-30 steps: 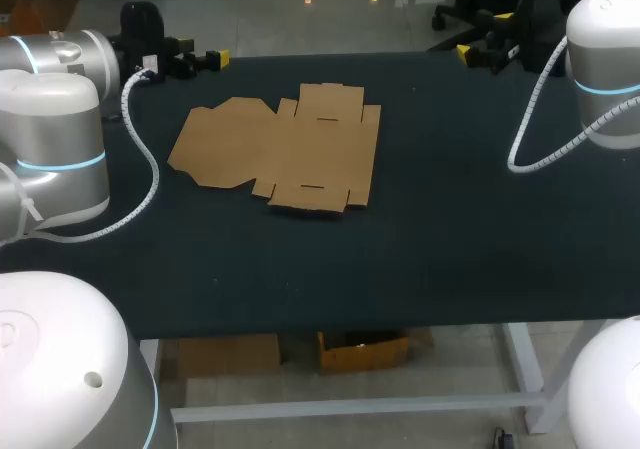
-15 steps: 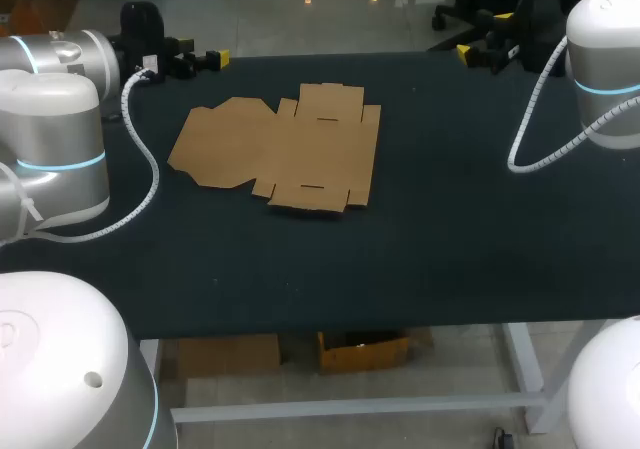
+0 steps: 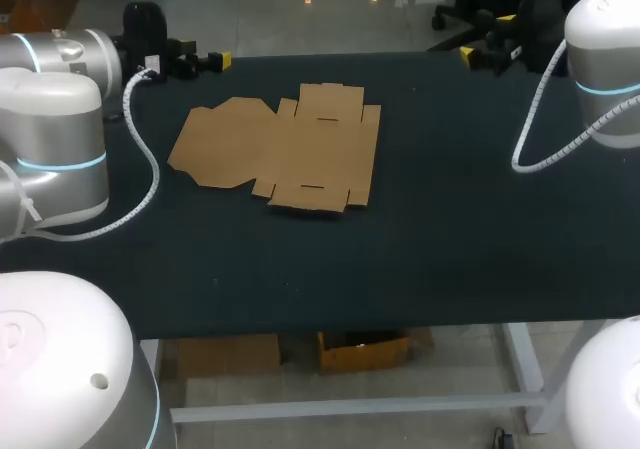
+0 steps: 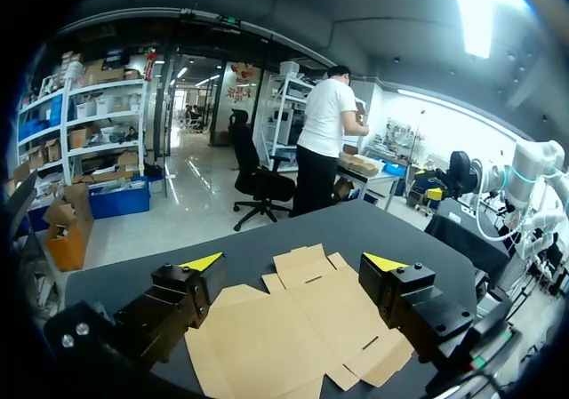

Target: Assemble the packaging by folding the flat box into shape, placing the metal phone stand inside, and closing the box properly

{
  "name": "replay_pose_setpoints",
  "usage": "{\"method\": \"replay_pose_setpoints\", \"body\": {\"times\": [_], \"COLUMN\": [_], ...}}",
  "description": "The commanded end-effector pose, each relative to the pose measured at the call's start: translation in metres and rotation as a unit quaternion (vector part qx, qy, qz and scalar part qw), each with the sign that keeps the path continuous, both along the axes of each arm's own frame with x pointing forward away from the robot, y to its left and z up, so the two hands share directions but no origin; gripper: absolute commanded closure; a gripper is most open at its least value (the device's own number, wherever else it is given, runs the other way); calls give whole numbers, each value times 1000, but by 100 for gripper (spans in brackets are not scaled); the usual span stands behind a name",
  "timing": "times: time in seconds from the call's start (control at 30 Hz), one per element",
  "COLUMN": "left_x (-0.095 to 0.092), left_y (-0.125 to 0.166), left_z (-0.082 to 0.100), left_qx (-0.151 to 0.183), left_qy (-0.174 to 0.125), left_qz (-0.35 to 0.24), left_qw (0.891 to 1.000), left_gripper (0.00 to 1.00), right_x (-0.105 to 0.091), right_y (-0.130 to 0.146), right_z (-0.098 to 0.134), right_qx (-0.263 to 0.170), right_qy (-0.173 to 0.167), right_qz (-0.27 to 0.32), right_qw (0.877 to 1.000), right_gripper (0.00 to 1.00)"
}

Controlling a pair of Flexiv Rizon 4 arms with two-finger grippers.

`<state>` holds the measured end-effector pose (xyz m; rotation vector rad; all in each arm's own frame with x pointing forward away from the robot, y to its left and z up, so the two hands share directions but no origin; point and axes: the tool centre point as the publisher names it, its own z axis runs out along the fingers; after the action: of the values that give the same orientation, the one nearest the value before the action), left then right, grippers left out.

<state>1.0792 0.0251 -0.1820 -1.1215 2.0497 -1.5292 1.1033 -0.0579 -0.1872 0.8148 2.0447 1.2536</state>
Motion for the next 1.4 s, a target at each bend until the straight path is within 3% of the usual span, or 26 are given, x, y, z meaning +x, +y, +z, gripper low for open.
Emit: {"method": "replay_pose_setpoints", "body": {"times": [0.03, 0.3, 0.67, 1.1, 1.4], "left_x": [-3, -12, -21, -21, -23], "left_y": [3, 17, 32, 38, 40], "left_z": [12, 18, 9, -13, -20], "left_qx": [14, 25, 45, 58, 48], "left_qy": [24, 74, 145, 217, 247], "left_qz": [-4, 14, 20, 30, 44], "left_qw": [1000, 997, 988, 974, 967], "left_gripper": [0, 0, 0, 0, 0], "right_x": [-3, -6, -11, -13, -16], "right_y": [-1, -9, -22, -30, -33], "right_z": [6, 1, -21, -36, -45], "right_qx": [-21, -14, -5, -23, -41], "right_qy": [34, 93, 177, 234, 269], "right_qz": [-9, -25, -34, -30, -39], "right_qw": [999, 995, 984, 971, 961], "right_gripper": [0, 0, 0, 0, 0]}}
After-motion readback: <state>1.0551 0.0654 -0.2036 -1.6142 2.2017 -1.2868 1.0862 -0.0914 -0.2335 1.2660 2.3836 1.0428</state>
